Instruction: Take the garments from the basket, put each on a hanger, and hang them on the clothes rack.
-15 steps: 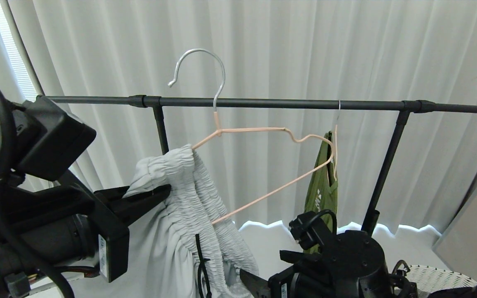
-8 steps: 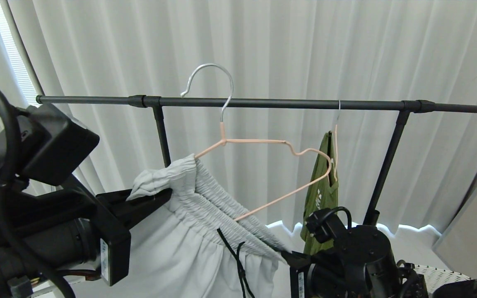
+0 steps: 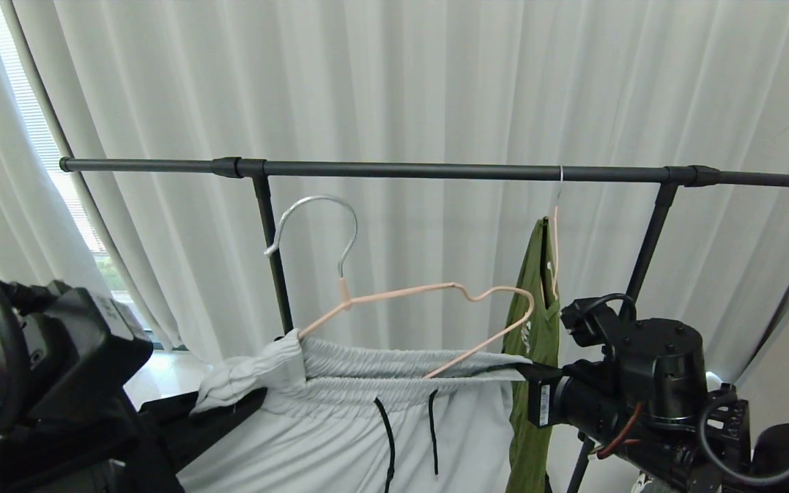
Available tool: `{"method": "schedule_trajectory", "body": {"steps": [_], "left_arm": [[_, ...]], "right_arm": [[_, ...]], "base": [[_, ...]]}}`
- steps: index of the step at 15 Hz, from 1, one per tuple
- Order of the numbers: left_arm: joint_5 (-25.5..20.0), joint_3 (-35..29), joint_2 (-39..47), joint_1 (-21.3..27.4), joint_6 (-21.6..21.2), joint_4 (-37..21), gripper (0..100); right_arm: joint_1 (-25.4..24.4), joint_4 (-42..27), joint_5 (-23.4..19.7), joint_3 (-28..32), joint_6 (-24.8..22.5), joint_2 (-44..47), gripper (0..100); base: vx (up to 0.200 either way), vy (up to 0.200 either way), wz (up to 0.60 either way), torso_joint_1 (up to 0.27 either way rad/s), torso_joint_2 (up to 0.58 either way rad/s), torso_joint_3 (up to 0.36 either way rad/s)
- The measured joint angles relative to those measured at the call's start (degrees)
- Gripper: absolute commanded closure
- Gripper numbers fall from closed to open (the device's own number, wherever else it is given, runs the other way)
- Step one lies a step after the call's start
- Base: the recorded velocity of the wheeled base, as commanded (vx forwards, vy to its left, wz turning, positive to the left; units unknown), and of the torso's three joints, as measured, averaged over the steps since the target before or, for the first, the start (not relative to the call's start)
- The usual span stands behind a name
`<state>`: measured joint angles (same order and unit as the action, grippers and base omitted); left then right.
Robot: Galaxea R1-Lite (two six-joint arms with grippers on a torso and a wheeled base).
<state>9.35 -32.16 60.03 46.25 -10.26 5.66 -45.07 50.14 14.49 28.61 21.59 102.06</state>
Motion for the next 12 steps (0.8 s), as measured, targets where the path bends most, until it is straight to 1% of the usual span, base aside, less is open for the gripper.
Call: {"method": "schedule_trajectory", "body": {"steps": [2,7,8,10,12], "left_arm": [[-1.85,2.80,-1.66,-0.02,-2.60,0.06,100],[-3.36,8.20,-4.13,-0.11,-3.28,0.00,100],[-3.55,9.34,-4.52,-0.11,-3.88,0.06,100],[-5.33,11.91,-4.90,-0.11,-6.95,-0.07,100],[-6.27,13.78,-4.46,-0.15,-9.03,-0.27,100]], "right_arm": [[0.63,-0.05,-0.13,0.00,-0.17,-0.77,100],[2.07,-0.05,-0.51,0.00,-2.00,-1.89,100],[2.35,-0.06,-1.85,0.00,-2.44,-2.21,100],[2.55,-0.06,-4.51,-0.22,-4.29,-3.02,100],[2.68,-0.20,-4.92,-0.28,-5.74,-3.44,100]], "base": [[0.000,0.000,0.00,0.000,0.00,0.000],[0.000,0.000,0.00,0.000,0.00,0.000],[0.000,0.000,0.00,0.000,0.00,0.000],[0.000,0.000,0.00,0.000,0.00,0.000],[0.000,0.000,0.00,0.000,0.00,0.000]]}}
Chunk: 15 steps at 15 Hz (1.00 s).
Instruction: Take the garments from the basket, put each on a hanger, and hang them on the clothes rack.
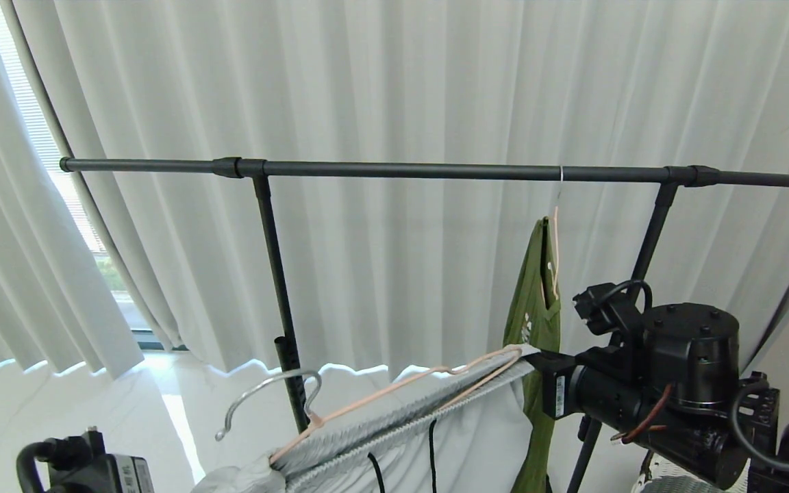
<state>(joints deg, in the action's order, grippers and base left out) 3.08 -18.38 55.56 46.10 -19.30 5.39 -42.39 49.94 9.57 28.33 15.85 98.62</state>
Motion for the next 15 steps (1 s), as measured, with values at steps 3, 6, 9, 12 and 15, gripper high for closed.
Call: {"method": "schedule_trajectory", "body": {"steps": [3,6,9,12,15], "left_arm": [[-0.05,1.16,2.29,-0.09,-3.01,-0.55,100],[-0.02,1.52,6.03,-0.13,-3.96,-0.93,100],[0.00,1.93,9.86,-0.13,-4.05,-1.01,100],[0.17,1.83,13.29,-0.13,-5.14,-1.01,100],[0.20,1.88,15.93,-0.13,-9.33,-1.04,100]], "right_arm": [[0.05,-1.39,-0.10,-0.06,-1.87,-0.39,100],[0.13,-5.80,-2.66,0.30,-5.42,-1.74,100],[0.13,-10.70,-3.19,0.79,-8.68,-3.50,100],[-0.22,-13.98,-3.30,1.88,-11.82,-4.39,100],[-0.33,-18.42,-3.47,4.41,-13.75,-4.47,100]], "base": [[0.000,0.000,0.00,0.000,0.00,0.000],[0.000,0.000,0.00,0.000,0.00,0.000],[0.000,0.000,0.00,0.000,0.00,0.000],[0.000,0.000,0.00,0.000,0.00,0.000],[0.000,0.000,0.00,0.000,0.00,0.000]]}}
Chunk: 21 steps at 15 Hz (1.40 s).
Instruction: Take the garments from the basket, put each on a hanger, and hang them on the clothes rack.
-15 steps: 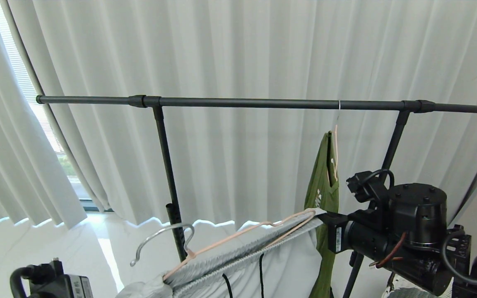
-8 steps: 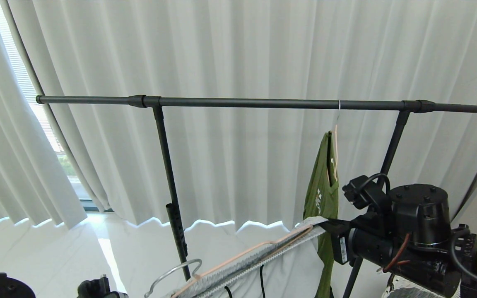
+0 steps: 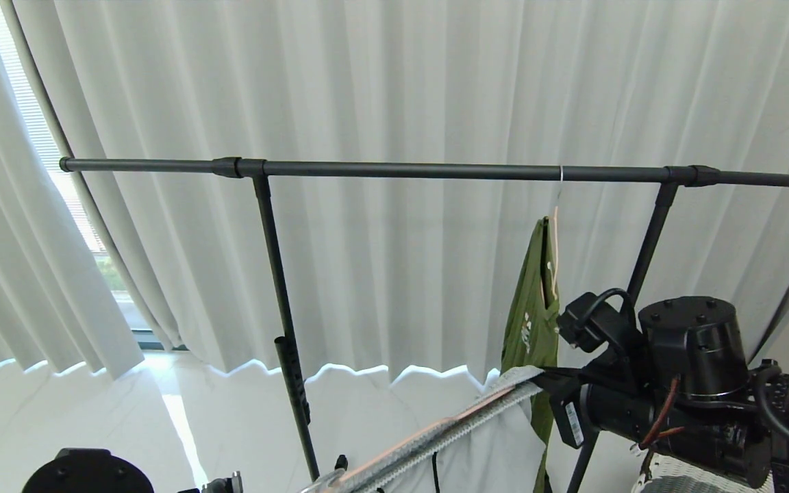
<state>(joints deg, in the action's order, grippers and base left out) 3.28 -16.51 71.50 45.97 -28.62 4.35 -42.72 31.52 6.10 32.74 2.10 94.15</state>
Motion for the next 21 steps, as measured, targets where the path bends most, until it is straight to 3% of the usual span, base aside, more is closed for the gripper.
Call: {"method": "schedule_trajectory", "body": {"steps": [4,11,13,19,20,21], "left_arm": [[0.28,-0.41,2.47,-0.50,-0.71,0.05,100],[0.41,-5.95,5.77,-2.84,0.68,-0.15,100],[0.38,-6.51,6.29,-2.78,0.74,-0.06,100],[0.44,-6.47,3.74,-4.30,1.89,0.40,100],[0.66,-6.45,2.89,-5.01,2.52,0.49,100],[1.40,-6.42,1.84,-5.86,3.10,1.83,100]], "right_arm": [[0.00,-19.08,-0.18,9.07,-0.43,0.00,100],[-9.73,-20.72,-1.28,13.95,-0.02,-1.45,100],[-11.41,-24.36,-1.17,15.41,-0.02,-2.00,100],[-9.29,-32.17,-0.73,15.76,-0.18,-5.32,100],[-8.96,-33.18,-0.79,15.76,-0.22,-6.11,0],[-8.74,-33.76,-0.88,15.71,-0.22,-7.08,0]], "base": [[0.000,0.000,0.00,0.000,0.00,0.000],[0.000,0.000,0.00,0.000,0.00,0.000],[0.000,0.000,0.00,0.000,0.00,0.000],[0.000,0.000,0.00,0.000,0.00,0.000],[0.000,0.000,0.00,0.000,0.00,0.000],[0.000,0.000,0.00,0.000,0.00,0.000]]}}
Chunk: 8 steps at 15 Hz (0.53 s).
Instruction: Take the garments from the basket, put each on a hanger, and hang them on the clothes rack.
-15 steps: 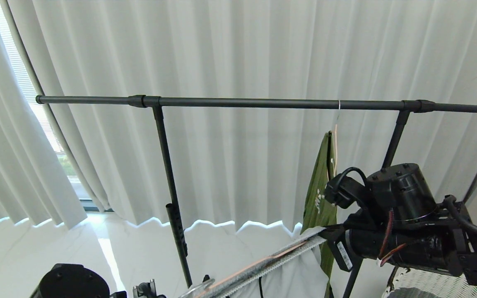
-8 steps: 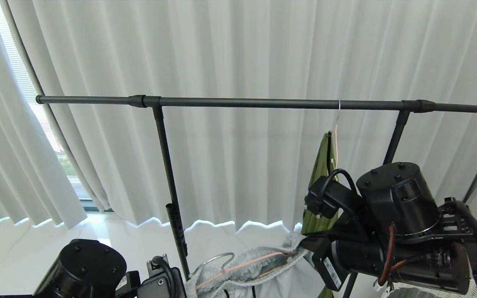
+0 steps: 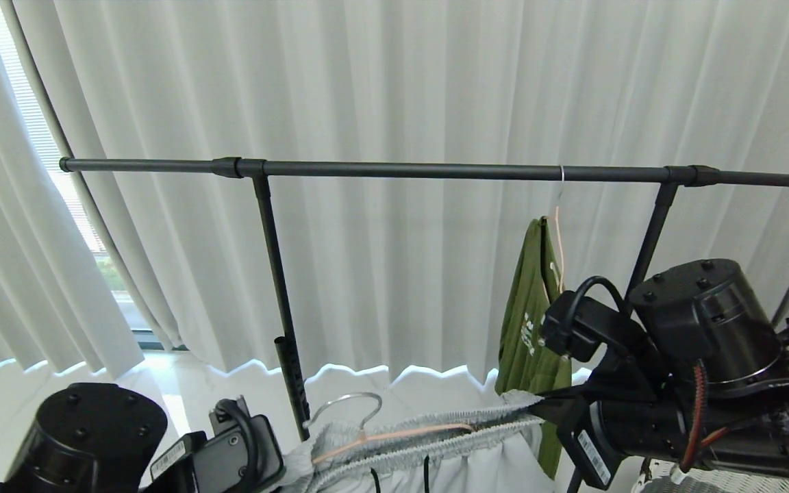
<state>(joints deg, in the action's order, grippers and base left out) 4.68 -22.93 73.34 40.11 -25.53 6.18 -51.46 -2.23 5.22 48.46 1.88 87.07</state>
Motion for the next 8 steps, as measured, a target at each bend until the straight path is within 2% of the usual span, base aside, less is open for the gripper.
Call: {"method": "schedule_trajectory", "body": {"steps": [3,5,6,8], "left_arm": [[0.93,0.22,-2.28,-0.78,1.33,5.74,100],[0.84,0.33,-3.57,-0.32,1.44,7.47,100],[0.67,0.39,-4.22,-0.12,1.45,7.67,100],[-0.20,1.05,-5.29,0.46,1.55,7.96,100]], "right_arm": [[-0.33,-0.23,0.02,-0.80,-0.27,-2.32,0],[-0.85,-0.23,-0.57,-1.83,-0.44,-3.74,0],[-0.96,-0.23,-2.44,-2.18,-1.17,-4.43,0],[-1.05,-0.20,-9.18,-2.46,-4.30,-5.75,0]], "base": [[0.000,0.000,0.00,0.000,0.00,0.000],[0.000,0.000,0.00,0.000,0.00,0.000],[0.000,0.000,0.00,0.000,0.00,0.000],[0.000,0.000,0.00,0.000,0.00,0.000]]}}
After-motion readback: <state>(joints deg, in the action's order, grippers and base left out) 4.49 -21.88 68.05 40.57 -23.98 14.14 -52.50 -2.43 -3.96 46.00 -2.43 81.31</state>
